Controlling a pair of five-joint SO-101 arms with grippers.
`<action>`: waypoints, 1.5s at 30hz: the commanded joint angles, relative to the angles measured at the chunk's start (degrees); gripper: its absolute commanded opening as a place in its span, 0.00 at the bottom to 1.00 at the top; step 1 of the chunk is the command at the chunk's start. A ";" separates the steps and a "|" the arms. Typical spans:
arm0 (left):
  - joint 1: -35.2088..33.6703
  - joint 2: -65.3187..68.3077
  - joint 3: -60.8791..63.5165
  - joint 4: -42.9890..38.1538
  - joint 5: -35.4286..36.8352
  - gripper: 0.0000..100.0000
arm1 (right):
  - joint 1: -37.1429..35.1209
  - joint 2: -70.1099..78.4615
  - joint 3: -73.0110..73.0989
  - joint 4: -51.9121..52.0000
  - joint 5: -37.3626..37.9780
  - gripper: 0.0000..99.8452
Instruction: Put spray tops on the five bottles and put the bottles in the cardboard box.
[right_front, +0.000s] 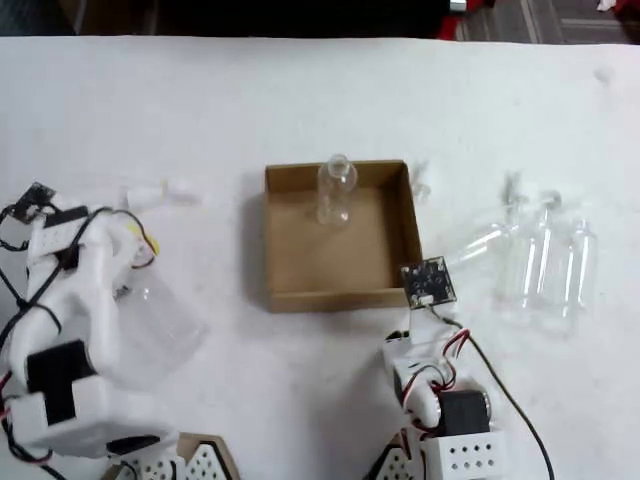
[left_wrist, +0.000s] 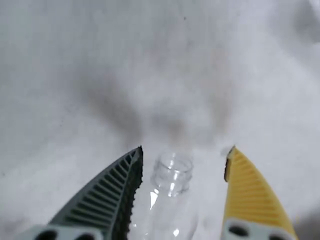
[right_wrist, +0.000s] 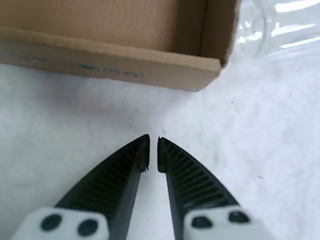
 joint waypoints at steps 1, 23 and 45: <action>1.10 4.09 -6.86 3.16 0.79 0.25 | 0.31 -0.31 0.53 0.13 0.44 0.02; 1.10 9.89 -14.07 8.00 -1.93 0.04 | 0.31 -0.31 0.53 0.13 0.44 0.02; 16.04 9.71 -59.78 44.57 -4.40 0.02 | 0.31 -0.31 0.53 0.13 0.44 0.02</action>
